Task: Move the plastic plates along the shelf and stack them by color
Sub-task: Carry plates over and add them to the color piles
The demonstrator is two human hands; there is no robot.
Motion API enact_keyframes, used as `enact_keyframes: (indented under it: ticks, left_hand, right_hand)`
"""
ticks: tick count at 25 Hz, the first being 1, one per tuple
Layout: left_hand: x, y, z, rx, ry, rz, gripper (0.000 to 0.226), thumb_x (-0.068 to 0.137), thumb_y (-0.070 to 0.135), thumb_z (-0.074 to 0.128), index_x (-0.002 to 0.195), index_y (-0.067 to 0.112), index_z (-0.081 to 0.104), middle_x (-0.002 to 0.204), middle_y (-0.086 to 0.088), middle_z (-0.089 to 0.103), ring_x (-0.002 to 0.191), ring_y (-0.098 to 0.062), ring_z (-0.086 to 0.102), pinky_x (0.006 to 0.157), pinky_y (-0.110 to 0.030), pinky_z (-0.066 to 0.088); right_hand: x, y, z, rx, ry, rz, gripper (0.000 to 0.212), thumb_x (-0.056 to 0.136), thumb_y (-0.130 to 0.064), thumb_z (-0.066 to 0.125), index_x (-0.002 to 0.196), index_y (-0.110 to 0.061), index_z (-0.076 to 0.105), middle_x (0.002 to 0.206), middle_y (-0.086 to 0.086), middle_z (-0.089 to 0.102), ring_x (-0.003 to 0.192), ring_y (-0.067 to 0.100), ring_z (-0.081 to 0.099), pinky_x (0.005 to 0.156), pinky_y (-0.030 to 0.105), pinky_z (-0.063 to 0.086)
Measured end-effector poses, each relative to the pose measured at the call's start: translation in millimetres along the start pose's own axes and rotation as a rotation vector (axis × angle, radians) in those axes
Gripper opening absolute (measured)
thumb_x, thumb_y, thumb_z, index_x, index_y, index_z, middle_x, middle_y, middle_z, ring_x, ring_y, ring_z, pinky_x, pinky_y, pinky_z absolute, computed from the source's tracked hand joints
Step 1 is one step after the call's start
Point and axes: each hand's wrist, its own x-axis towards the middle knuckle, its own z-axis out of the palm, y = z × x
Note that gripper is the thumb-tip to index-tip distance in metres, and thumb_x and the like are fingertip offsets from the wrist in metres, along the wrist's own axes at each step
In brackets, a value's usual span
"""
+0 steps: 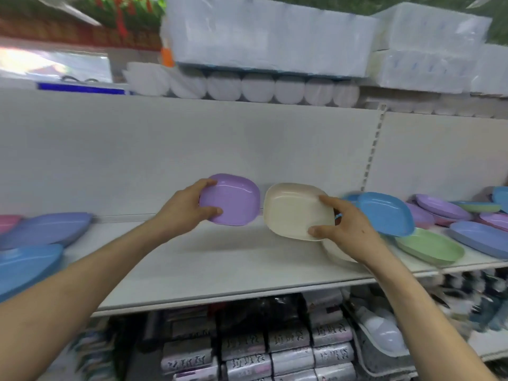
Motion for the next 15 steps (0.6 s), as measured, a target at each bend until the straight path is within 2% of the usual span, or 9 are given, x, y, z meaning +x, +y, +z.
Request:
enact_keyframes:
  ticks: [3, 10, 15]
  left_hand:
    - [-21.8, -35.5, -49.1, 0.061, 0.079, -0.045, 0.065, 0.088, 0.033, 0.077, 0.145, 0.038, 0.047, 0.115, 0.002, 0.062, 0.097, -0.021, 0.062, 0.089, -0.04, 0.054]
    - [-97.9, -120.9, -168.8, 0.166, 0.259, -0.165, 0.068, 0.085, 0.031, 0.081, 0.145, 0.037, 0.049, 0.118, 0.004, 0.061, 0.106, -0.023, 0.059, 0.089, -0.033, 0.046]
    - [-164.9, -179.1, -262.9, 0.207, 0.369, -0.245, 0.066, 0.084, 0.033, 0.082, 0.141, 0.04, 0.05, 0.114, 0.008, 0.063, 0.097, -0.021, 0.063, 0.084, -0.034, 0.051]
  right_hand:
    - [4.8, -32.1, 40.6, 0.066, -0.07, -0.053, 0.084, 0.077, -0.026, 0.087, 0.151, -0.026, 0.048, 0.129, -0.003, 0.055, 0.111, 0.017, 0.058, 0.1, 0.036, 0.047]
    - [8.5, -127.2, 144.2, 0.065, -0.221, -0.21, 0.085, 0.079, -0.029, 0.085, 0.153, -0.025, 0.044, 0.13, -0.003, 0.053, 0.114, 0.021, 0.056, 0.101, 0.043, 0.048]
    - [-10.7, -209.2, 220.9, 0.146, -0.304, -0.298, 0.085, 0.078, -0.031, 0.083, 0.153, -0.027, 0.044, 0.131, -0.005, 0.052, 0.116, 0.02, 0.056, 0.098, 0.04, 0.05]
